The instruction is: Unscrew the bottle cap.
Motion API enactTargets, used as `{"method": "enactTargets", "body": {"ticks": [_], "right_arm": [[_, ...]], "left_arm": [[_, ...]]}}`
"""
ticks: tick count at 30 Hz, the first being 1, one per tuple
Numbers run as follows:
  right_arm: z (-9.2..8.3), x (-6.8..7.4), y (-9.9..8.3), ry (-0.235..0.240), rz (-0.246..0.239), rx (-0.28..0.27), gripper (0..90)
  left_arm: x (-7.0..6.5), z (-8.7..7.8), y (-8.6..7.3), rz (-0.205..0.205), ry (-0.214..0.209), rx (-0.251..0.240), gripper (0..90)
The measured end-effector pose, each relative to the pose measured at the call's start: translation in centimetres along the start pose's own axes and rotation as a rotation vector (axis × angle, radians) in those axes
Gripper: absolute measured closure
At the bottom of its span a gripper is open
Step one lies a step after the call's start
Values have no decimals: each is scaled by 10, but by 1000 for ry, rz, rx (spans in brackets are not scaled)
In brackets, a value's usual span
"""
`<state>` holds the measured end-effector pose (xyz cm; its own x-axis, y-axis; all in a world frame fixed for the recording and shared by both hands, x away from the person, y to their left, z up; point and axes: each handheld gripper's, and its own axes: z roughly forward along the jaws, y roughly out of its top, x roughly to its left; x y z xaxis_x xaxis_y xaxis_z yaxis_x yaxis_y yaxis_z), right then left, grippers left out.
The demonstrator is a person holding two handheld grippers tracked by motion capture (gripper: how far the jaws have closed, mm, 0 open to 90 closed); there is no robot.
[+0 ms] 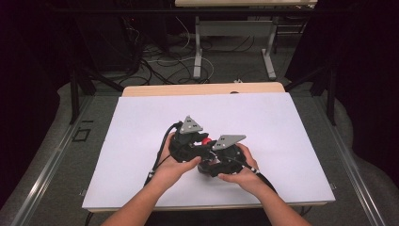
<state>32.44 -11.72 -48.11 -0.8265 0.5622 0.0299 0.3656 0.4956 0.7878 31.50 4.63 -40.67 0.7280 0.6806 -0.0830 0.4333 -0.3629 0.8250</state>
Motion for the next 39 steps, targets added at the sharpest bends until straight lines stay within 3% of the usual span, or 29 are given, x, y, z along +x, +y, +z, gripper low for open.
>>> {"method": "enactTargets", "body": {"ticks": [3,11,13,15,20,29,33,36,39], "right_arm": [[-1,-1,0,0,5,11,304],[-4,-5,-1,47,-15,-13,304],[-4,-4,0,62,-23,-13,304],[-5,-3,0,83,-26,-9,304],[-3,0,0,103,-48,-19,304],[-4,4,0,141,-74,-16,304],[-3,4,0,142,-76,-1,304],[-2,4,0,127,-71,1,304],[-1,3,0,98,-55,-6,304]], "left_arm": [[0,0,1,6,-8,7,606],[21,-10,6,40,-167,28,454],[27,-13,6,47,-225,39,456],[32,-15,7,78,-282,84,456],[37,-15,9,147,-333,100,485],[40,-8,6,158,-415,101,586],[39,-8,5,153,-410,103,606],[37,-8,4,144,-363,90,609],[30,-8,4,117,-291,75,611]]}}
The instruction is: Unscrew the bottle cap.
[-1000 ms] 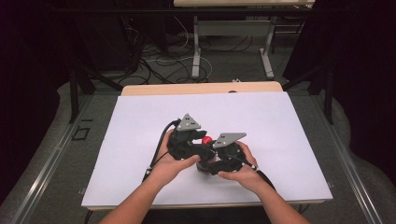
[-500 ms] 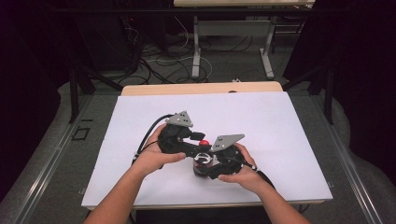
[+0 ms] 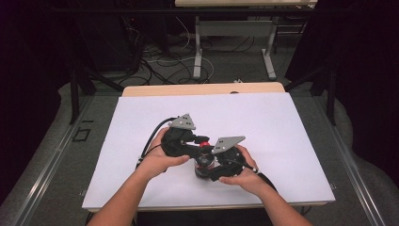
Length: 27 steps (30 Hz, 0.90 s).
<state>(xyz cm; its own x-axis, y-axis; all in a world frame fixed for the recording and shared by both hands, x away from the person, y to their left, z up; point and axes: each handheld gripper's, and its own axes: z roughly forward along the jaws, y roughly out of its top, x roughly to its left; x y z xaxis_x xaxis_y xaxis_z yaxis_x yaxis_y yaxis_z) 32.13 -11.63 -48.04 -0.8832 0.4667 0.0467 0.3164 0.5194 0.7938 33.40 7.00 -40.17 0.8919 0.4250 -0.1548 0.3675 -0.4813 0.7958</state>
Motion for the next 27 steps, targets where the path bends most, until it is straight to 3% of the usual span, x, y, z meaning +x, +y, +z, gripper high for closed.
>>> {"method": "enactTargets", "body": {"ticks": [6,7,12,15,21,24,27], "right_arm": [[0,-2,-1,-70,24,3,304],[1,-1,-1,-81,38,3,304],[1,-2,-2,-119,48,6,304],[0,-3,-2,-105,46,14,304],[-2,-4,-2,-73,45,-10,304],[-3,-5,-1,-40,33,-18,304],[-5,-4,-1,-16,26,-27,303]], "left_arm": [[-15,9,0,-67,165,-41,613],[-17,10,1,-64,188,-40,613],[-26,16,-1,-102,271,-85,613],[-23,15,-1,-93,246,-81,608],[-12,3,1,-86,115,-78,505],[-6,-4,3,-50,55,-40,464],[0,-8,4,-6,5,-34,466]]}}
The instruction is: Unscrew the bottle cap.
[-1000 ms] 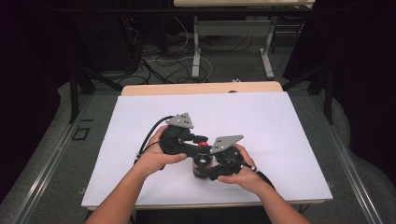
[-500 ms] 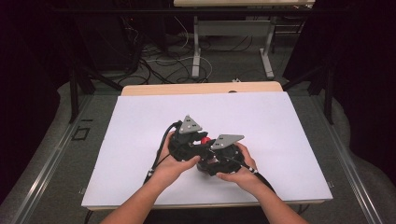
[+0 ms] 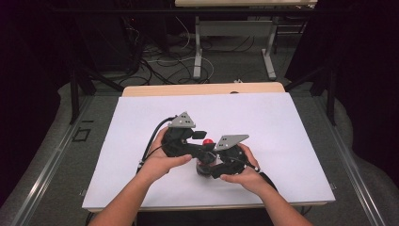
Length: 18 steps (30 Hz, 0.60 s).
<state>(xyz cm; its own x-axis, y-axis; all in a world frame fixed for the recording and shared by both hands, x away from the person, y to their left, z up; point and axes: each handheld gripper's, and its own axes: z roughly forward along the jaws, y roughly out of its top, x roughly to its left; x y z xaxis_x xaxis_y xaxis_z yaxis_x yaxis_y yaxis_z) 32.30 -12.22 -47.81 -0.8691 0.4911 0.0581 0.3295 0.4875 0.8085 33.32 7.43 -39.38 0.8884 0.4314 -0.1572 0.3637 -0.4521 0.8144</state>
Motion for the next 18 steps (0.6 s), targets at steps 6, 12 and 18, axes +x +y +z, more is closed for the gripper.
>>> {"method": "enactTargets", "body": {"ticks": [6,12,18], "right_arm": [[0,3,1,42,-25,17,303],[1,8,1,65,-50,21,303],[5,8,0,58,-59,24,303]], "left_arm": [[9,1,0,49,-117,40,487],[12,4,-3,61,-166,45,579],[8,4,-5,66,-127,59,608]]}}
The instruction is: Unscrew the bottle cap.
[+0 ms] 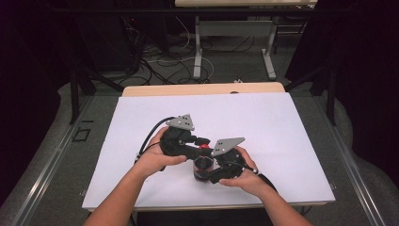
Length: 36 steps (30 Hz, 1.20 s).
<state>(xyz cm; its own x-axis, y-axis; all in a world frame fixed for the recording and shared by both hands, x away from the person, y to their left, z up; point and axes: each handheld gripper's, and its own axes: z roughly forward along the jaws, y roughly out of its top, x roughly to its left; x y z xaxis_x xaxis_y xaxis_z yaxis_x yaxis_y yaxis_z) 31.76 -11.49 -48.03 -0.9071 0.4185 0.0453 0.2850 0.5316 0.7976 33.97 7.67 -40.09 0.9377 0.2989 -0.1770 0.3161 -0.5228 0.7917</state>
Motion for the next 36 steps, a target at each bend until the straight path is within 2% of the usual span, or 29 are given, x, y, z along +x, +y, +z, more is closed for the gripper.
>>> {"method": "enactTargets", "body": {"ticks": [4,9,11,13,16,17,20,23,27,29,31,33,34,36], "right_arm": [[0,0,0,-27,29,-1,303],[0,-2,-1,-77,51,5,303],[1,-3,-1,-97,58,9,303],[1,-4,-2,-117,57,10,303],[1,-4,-2,-133,68,7,303],[1,-4,-2,-128,73,13,303],[0,-5,-3,-125,67,5,303],[-2,-6,-3,-115,65,2,303],[-3,-7,-3,-97,68,-7,302],[-3,-6,-2,-82,62,-11,302],[-4,-6,-2,-66,51,0,302],[-3,-5,-2,-60,44,-10,302],[-2,-5,-2,-59,34,-14,302],[-2,-3,-1,-50,40,-8,302]], "left_arm": [[-5,2,0,-32,72,-25,610],[-16,11,-2,-95,210,-78,612],[-21,13,-2,-132,254,-81,613],[-25,17,-2,-143,312,-101,613],[-30,21,-2,-154,366,-113,613],[-31,21,-1,-157,365,-103,613],[-29,21,-2,-148,338,-122,597],[-24,16,-2,-148,287,-122,507],[-19,6,-1,-122,250,-123,442],[-15,-1,-1,-105,192,-96,437],[-12,-3,-1,-91,167,-87,440],[-11,-5,-2,-70,162,-69,452],[-9,-7,-2,-59,147,-56,463],[-6,-8,-2,-68,117,-45,469]]}}
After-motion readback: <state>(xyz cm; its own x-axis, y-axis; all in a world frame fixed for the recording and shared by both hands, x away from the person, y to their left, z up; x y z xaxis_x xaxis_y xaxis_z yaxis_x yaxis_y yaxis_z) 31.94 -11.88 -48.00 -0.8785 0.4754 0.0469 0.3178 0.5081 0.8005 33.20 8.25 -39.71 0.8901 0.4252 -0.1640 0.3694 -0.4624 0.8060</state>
